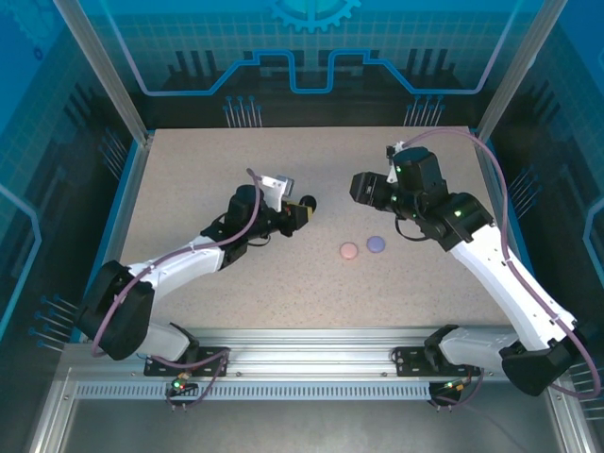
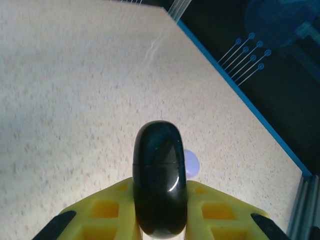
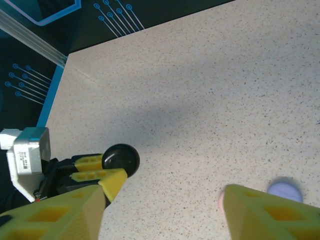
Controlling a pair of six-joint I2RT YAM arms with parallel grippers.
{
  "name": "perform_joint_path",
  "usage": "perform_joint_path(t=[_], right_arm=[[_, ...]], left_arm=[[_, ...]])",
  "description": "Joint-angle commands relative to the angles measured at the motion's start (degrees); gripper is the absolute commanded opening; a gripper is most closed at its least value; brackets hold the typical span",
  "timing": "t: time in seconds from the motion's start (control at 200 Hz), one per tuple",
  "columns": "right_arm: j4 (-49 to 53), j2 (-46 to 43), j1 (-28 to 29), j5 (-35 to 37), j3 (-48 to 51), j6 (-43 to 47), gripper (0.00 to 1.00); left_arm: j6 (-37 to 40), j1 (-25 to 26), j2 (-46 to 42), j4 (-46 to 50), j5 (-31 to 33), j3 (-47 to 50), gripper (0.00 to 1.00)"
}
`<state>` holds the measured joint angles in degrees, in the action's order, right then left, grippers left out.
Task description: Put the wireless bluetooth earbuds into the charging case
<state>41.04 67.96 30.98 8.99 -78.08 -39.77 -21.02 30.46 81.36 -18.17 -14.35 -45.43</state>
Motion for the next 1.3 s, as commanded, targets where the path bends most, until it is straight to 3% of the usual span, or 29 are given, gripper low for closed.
perform_joint_path(t=[0.0, 0.26, 0.56, 0.8, 1.296], right_arm=[[-1.13, -0.82, -0.43, 1.42, 0.99, -0.48, 0.71], [-1.66, -1.95, -0.40, 2.84, 3.70, -0.86, 0.81], [-1.32, -1.70, -0.47, 3.49, 4.28, -0.79, 0.83], [-0.95, -1.60, -0.40, 3.76, 4.19, -0.47, 0.83], [0.33, -2.40, -0.46, 4.89, 4.43, 0.05, 0.84]], left_arm=[[-6.86, 0.65, -1.55, 3.04, 0.67, 1.88, 0.00], [-16.61, 1.78, 1.06, -1.97, -0.57, 5.05, 0.00], [-26.45, 4.57, 8.24, -10.02, -1.45, 6.21, 0.00], [-26.97, 8.75, 12.33, -9.31, 2.29, 5.26, 0.00], [-26.63, 11.07, 18.76, -9.93, 3.38, 4.94, 0.00]])
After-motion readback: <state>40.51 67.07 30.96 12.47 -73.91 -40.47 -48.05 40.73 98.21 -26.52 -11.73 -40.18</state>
